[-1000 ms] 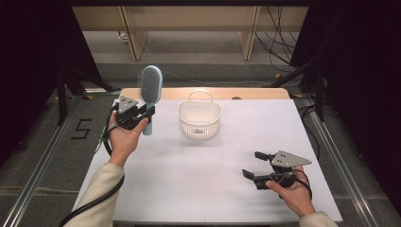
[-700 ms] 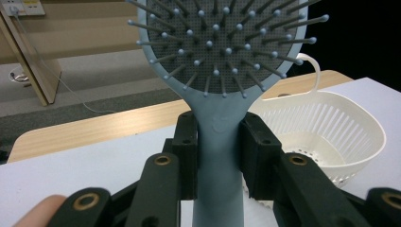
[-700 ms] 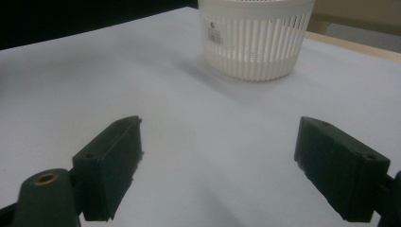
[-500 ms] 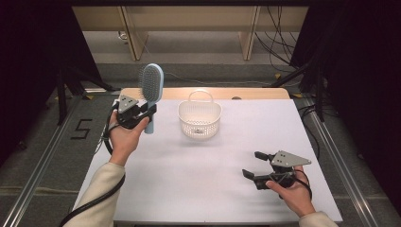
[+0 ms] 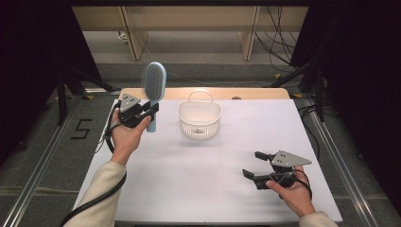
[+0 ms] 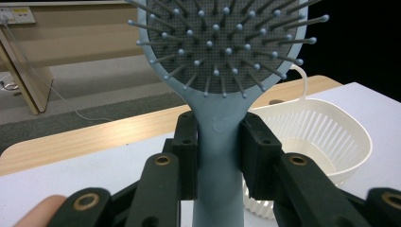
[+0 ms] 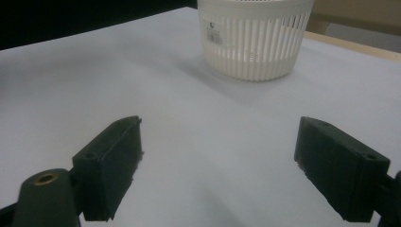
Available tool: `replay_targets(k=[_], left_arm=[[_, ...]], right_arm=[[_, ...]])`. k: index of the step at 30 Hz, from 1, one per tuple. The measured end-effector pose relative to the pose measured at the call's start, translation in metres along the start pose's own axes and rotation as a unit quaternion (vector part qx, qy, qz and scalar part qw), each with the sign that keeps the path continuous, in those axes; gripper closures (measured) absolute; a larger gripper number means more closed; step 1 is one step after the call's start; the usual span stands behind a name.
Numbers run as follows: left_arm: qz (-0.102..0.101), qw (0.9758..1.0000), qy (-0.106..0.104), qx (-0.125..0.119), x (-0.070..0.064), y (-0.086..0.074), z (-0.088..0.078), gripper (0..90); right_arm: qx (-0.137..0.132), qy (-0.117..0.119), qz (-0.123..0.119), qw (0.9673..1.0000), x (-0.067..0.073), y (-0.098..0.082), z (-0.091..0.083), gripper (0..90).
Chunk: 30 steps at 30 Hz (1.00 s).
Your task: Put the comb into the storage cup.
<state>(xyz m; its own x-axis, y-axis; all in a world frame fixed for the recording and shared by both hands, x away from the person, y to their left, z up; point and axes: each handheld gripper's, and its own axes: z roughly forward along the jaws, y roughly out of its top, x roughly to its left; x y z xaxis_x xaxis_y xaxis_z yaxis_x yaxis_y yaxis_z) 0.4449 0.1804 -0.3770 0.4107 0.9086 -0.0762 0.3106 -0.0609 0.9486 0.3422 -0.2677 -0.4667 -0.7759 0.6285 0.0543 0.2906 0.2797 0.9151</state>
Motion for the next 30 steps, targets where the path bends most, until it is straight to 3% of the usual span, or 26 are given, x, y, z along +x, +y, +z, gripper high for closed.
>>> replay_targets(k=[30], left_arm=[[0.000, 0.9998, -0.017, -0.010, -0.0097, 0.0084, 0.0075, 70.0]], right_arm=[[-0.001, 0.000, -0.001, 1.0000, -0.0004, 0.0000, -0.0003, 16.4]])
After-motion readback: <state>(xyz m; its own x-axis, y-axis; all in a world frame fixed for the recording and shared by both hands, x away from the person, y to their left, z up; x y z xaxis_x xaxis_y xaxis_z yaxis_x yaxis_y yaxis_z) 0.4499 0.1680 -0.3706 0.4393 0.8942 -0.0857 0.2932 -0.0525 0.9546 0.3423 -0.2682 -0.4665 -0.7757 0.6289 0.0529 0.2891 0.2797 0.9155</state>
